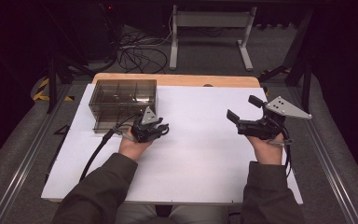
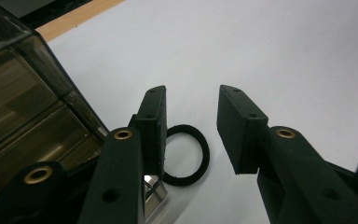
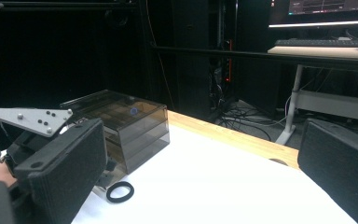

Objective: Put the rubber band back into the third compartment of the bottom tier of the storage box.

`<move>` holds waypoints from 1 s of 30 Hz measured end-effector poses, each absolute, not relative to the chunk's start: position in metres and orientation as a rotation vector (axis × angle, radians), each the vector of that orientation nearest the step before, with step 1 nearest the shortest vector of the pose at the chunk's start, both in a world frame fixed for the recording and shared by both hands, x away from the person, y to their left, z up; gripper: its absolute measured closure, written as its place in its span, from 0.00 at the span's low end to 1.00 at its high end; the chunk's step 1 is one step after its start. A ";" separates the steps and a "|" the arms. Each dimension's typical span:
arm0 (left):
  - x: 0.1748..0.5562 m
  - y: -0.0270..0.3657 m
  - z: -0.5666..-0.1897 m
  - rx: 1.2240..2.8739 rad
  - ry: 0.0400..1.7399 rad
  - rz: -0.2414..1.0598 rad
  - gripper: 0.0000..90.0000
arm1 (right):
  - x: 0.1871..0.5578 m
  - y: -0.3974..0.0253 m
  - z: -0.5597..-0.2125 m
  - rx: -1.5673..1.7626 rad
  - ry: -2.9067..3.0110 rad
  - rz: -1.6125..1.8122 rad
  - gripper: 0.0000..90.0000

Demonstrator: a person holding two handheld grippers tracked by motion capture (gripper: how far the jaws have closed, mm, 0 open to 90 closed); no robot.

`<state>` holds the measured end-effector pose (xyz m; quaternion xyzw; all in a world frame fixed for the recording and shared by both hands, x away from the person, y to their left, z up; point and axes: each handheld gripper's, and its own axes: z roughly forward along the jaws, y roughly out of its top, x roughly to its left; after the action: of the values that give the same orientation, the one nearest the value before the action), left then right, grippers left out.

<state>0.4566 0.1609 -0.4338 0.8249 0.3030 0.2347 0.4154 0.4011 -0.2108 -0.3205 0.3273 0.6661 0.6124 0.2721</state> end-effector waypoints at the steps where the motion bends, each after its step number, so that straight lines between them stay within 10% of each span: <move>1: 0.457 0.160 -0.435 2.078 0.760 0.589 0.71 | 0.401 -0.211 -0.320 0.881 1.793 1.649 0.02; 30: 0.466 0.154 -0.457 2.202 0.789 0.510 0.79 | 0.402 -0.208 -0.322 0.881 1.810 1.642 0.02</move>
<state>0.4659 0.1539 -0.4571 0.8563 0.3067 0.1982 0.3652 0.4024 -0.2084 -0.3215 0.3268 0.6711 0.6089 0.2685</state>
